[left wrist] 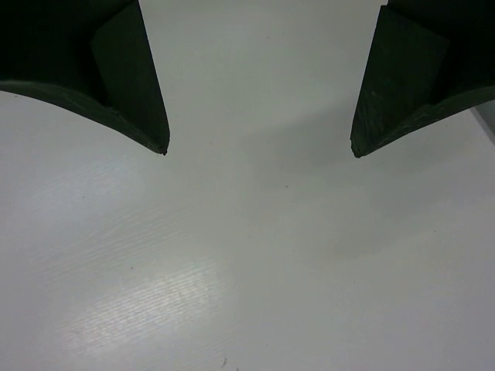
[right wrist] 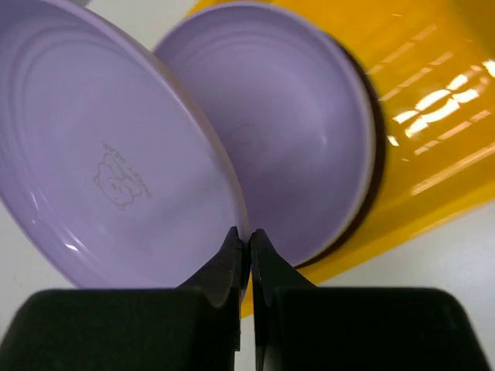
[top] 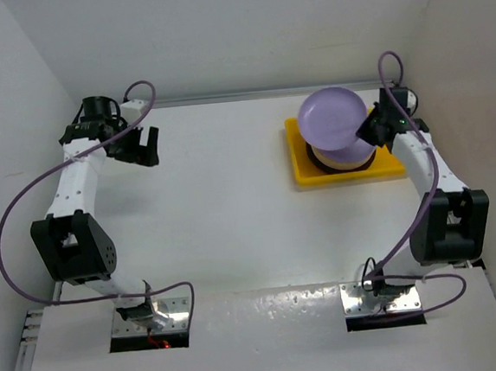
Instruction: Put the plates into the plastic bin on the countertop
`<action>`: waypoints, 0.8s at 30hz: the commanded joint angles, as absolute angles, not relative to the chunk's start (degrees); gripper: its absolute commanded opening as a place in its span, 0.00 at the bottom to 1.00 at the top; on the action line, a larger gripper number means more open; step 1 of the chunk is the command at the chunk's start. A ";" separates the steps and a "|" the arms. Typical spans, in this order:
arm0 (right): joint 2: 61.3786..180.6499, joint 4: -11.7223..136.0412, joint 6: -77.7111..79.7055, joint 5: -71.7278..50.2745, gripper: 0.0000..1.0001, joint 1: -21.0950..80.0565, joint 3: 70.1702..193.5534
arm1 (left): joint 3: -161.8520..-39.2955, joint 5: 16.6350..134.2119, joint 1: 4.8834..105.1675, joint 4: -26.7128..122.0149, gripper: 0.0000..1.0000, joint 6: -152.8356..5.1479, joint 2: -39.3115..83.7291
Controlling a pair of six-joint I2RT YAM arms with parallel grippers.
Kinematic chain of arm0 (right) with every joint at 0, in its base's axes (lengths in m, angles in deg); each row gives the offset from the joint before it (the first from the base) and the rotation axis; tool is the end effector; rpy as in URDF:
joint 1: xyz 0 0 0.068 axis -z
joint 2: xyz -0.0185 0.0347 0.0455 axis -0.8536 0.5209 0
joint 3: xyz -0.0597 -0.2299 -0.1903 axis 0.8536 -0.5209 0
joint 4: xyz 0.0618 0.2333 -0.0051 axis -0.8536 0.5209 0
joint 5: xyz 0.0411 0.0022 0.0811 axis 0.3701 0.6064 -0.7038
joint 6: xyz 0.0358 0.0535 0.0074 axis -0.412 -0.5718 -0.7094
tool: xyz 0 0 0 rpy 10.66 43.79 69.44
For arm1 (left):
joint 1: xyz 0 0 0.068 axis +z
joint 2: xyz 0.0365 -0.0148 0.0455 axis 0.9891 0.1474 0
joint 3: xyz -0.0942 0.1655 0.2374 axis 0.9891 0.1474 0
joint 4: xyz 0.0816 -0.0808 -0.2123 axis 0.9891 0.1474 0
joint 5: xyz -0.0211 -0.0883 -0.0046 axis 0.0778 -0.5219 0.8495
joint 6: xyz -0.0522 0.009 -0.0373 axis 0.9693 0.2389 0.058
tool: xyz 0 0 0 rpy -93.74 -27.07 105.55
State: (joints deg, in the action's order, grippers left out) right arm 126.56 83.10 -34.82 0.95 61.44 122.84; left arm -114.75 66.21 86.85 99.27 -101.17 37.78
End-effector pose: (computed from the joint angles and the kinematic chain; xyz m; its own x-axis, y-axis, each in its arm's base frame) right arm 0.3257 -0.0197 0.3068 -0.4184 0.6971 -0.5823 0.5236 0.7089 0.4725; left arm 0.3244 0.0150 0.3526 -0.7532 0.1896 -0.6298 0.3022 0.9503 -0.0753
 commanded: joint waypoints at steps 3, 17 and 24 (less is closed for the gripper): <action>130.01 90.13 -36.05 -2.46 0.00 67.65 126.89 | -113.66 65.94 87.06 98.27 1.00 -100.36 37.42; 138.11 91.60 -27.98 -0.10 0.78 69.33 132.15 | -114.19 63.29 87.59 98.79 1.00 -101.50 36.81; 125.12 93.74 -27.25 7.28 1.00 67.92 126.82 | -114.19 63.29 88.12 99.41 1.00 -102.03 35.13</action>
State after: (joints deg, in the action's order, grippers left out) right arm 135.13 93.55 -28.24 3.31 68.56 128.83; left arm -113.94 64.26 87.50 99.47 -101.48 37.76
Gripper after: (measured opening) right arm 0.937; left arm 0.997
